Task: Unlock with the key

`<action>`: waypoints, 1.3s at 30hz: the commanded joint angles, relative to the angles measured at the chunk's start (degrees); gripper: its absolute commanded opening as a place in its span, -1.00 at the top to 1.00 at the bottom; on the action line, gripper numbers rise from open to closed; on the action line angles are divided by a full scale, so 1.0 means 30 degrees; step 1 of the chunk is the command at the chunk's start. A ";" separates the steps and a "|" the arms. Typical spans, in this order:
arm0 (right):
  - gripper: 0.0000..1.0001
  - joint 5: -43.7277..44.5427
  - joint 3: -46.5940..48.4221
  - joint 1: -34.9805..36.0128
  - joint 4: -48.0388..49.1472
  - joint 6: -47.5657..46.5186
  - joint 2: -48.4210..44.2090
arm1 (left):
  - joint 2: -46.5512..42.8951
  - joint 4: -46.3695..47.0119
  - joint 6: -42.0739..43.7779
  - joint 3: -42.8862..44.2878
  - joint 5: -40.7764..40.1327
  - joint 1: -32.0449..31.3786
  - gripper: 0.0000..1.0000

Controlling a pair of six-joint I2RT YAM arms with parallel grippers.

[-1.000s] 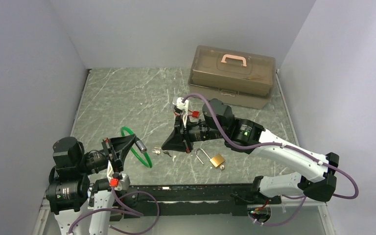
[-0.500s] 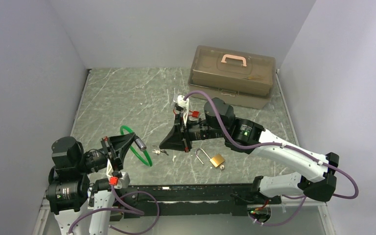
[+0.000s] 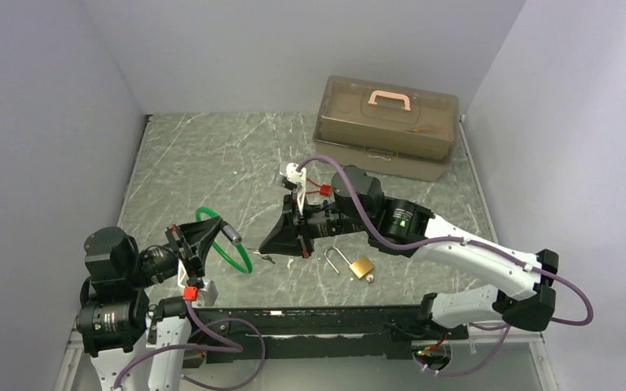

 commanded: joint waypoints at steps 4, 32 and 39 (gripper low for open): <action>1.00 0.0300 0.1878 0.0181 0.0788 -0.0111 0.0580 | -0.0192 0.0355 0.0589 0.0220 0.0135 -0.0074 1.00; 1.00 0.3657 0.2175 0.0175 -0.2531 -0.1353 0.0969 | 0.5694 -0.6905 0.3537 0.0861 -0.7044 -0.0195 1.00; 1.00 0.6057 0.1006 -0.0508 -0.3214 -0.0886 0.0205 | 0.9984 -0.2880 0.0550 -0.1037 -0.8765 -0.0197 0.97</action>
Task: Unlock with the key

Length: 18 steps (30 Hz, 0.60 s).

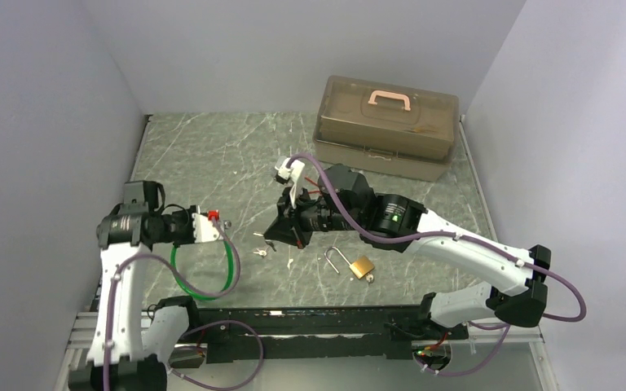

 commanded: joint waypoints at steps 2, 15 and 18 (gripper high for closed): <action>1.00 0.2177 -0.1113 -0.0927 -0.0357 0.0470 -0.1490 | 0.3318 0.2323 -0.1504 -0.0640 -0.0761 -0.0031 0.81; 1.00 0.2009 -0.1850 -0.1942 -0.0296 0.1334 -0.2481 | 1.3438 0.3836 -0.5125 0.0177 -0.1807 -0.0020 0.32; 1.00 0.1877 -0.1722 -0.2117 -0.0282 0.1334 -0.2350 | 1.3449 0.4422 -0.5316 -0.0384 -0.1646 0.0001 0.23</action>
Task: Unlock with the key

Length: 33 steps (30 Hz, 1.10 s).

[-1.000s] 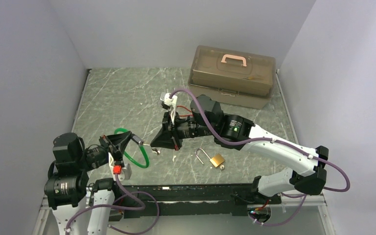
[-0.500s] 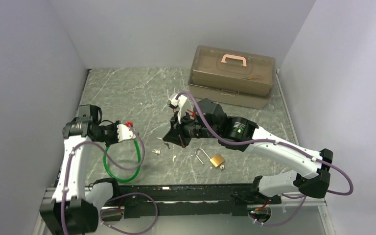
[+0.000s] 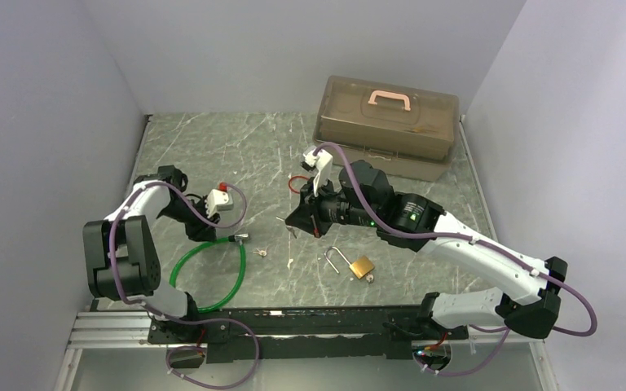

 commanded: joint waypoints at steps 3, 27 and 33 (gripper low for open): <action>1.00 -0.0235 0.0299 -0.0346 0.0518 0.0292 -0.0157 | -0.0878 0.1882 -0.0596 -0.1621 0.0617 -0.0006 0.15; 1.00 -0.0615 0.2029 -0.0453 0.0423 0.0435 0.1353 | -0.2287 0.7837 -0.1473 -0.5935 -0.1057 -0.1001 0.87; 1.00 -0.0929 0.2341 -0.1118 -0.0041 0.0263 0.1500 | -0.4127 0.4436 -0.0870 -0.5043 -0.0049 -0.1001 1.00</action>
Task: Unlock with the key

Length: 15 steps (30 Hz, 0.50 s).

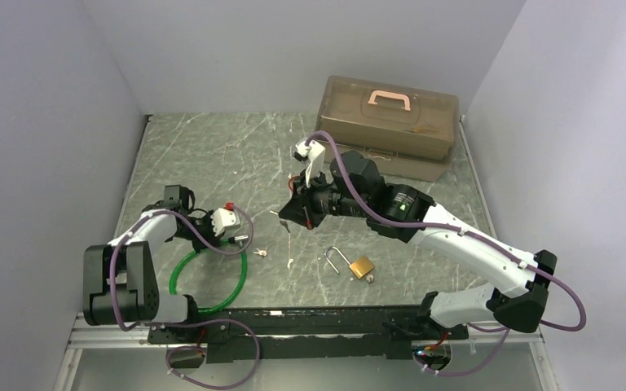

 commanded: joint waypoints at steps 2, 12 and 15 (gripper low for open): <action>1.00 -0.0945 0.1297 -0.1099 -0.0135 -0.0065 0.0186 | -0.1995 -0.5134 0.0621 0.2613 0.1176 -0.0090 1.00; 1.00 -0.3915 0.5237 -0.1431 -0.3502 -0.1216 0.2688 | -0.3749 -1.6858 0.4512 1.2800 0.5240 -0.0094 1.00; 1.00 -0.4600 0.6298 -0.1368 -0.4334 -0.1608 0.3140 | -0.4345 -1.8288 0.5610 1.4001 0.6007 -0.0090 1.00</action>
